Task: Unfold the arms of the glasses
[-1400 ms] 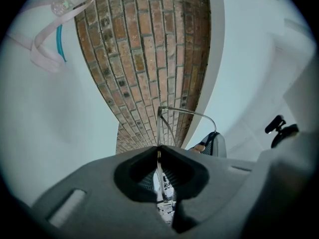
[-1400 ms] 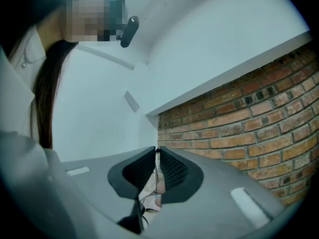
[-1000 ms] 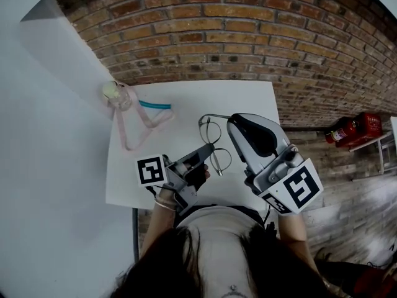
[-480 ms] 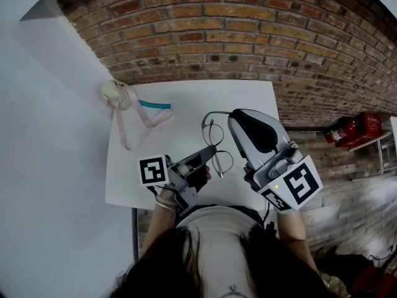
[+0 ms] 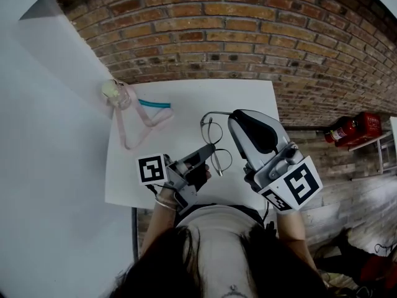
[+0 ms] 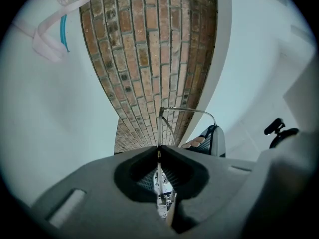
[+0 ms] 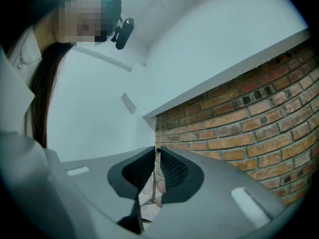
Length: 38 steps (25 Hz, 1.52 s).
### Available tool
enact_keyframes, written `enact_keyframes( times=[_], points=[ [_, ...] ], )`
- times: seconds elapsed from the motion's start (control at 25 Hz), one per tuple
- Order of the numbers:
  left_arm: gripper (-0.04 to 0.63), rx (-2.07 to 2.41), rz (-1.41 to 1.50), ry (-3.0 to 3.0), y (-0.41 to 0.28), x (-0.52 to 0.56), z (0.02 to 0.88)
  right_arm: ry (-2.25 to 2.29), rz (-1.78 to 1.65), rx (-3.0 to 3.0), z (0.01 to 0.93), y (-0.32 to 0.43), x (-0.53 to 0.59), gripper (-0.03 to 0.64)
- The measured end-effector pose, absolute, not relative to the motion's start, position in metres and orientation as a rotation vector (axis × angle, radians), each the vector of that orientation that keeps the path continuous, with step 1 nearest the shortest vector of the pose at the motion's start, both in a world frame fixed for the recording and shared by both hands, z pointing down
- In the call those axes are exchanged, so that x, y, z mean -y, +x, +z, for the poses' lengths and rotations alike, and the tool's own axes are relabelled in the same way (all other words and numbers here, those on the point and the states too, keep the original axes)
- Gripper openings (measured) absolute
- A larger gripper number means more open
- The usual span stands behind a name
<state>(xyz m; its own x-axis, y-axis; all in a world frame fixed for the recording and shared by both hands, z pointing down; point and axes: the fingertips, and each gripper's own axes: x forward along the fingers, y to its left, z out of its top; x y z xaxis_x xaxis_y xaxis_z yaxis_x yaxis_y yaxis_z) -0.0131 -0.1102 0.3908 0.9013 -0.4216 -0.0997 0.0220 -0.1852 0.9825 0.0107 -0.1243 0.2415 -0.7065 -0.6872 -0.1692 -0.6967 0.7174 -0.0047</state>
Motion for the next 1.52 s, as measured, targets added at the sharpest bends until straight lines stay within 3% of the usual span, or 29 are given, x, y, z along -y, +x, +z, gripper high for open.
enact_keyframes(
  times=[1.52],
  points=[
    [0.023,0.310,-0.445,1.724,-0.019,0.113,0.384,-1.131,0.077,-2.729,0.241,0.024,0.118,0.040]
  ],
)
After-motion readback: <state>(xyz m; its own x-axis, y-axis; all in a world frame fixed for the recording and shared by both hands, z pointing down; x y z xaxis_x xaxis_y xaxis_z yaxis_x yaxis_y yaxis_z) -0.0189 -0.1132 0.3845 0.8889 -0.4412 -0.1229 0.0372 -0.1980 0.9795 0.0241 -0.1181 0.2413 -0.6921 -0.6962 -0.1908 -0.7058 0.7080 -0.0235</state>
